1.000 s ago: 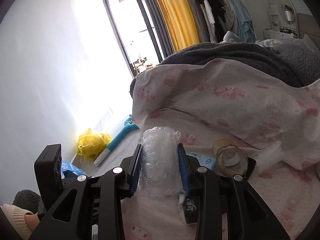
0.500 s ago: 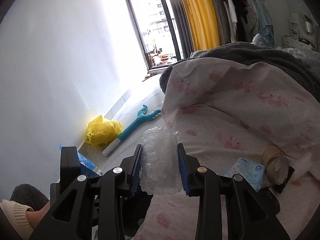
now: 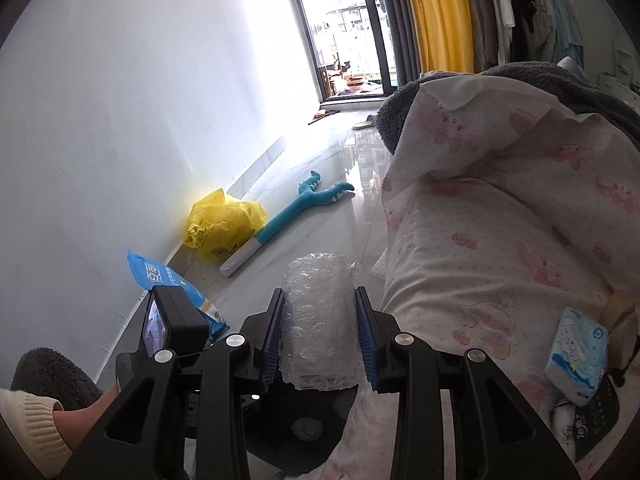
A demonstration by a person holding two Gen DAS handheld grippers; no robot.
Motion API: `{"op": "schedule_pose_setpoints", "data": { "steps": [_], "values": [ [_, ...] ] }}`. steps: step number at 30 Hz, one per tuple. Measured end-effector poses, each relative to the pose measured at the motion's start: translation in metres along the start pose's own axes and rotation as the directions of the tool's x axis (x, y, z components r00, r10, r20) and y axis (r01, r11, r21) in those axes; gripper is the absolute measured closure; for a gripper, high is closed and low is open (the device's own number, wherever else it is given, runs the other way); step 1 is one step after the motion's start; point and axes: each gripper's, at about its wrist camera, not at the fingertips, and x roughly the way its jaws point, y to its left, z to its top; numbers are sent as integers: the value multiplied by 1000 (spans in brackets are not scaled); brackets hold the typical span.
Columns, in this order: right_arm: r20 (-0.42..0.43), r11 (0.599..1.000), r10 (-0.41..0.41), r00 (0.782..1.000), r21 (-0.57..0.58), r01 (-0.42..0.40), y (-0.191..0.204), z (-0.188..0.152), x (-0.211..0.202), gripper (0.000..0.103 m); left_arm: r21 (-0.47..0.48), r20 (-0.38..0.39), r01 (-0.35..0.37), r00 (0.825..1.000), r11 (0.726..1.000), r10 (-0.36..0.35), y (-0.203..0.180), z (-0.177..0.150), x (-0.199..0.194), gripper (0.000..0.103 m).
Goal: Collect trash
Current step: 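Lower the bubble wrap into the bin and open the right gripper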
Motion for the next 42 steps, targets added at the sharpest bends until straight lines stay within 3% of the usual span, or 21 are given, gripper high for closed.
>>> {"op": "schedule_pose_setpoints", "data": {
  "steps": [7, 18, 22, 24, 27, 33, 42],
  "values": [
    [-51, 1000, 15, 999, -18, -15, 19, -1, 21, 68, -25, -105, -20, 994, 999, 18, 21, -20, 18, 81],
    [-137, 999, 35, 990, -17, -37, 44, -8, 57, 68, -32, -234, -27, 972, 999, 19, 39, -43, 30, 81],
    [-159, 999, 37, 987, -13, -39, 51, -10, 69, 68, -76, -269, -18, 963, 997, -3, 50, -48, 30, 80],
    [-171, 999, 35, 985, -11, -37, 52, -11, 74, 68, -89, -278, -23, 961, 996, -3, 55, -49, 28, 73],
    [-198, 1000, 28, 980, -8, -30, 55, -15, 84, 68, -108, -260, -26, 966, 994, -3, 61, -51, 22, 49],
    [-243, 1000, 14, 970, -2, -15, 58, -22, 102, 68, -99, -191, -24, 982, 995, 4, 70, -51, -1, 40],
    [-327, 1000, -3, 945, 18, 9, 64, -36, 133, 68, -121, 2, -24, 1000, 992, 25, 86, -42, -47, 22]
  ]
}}
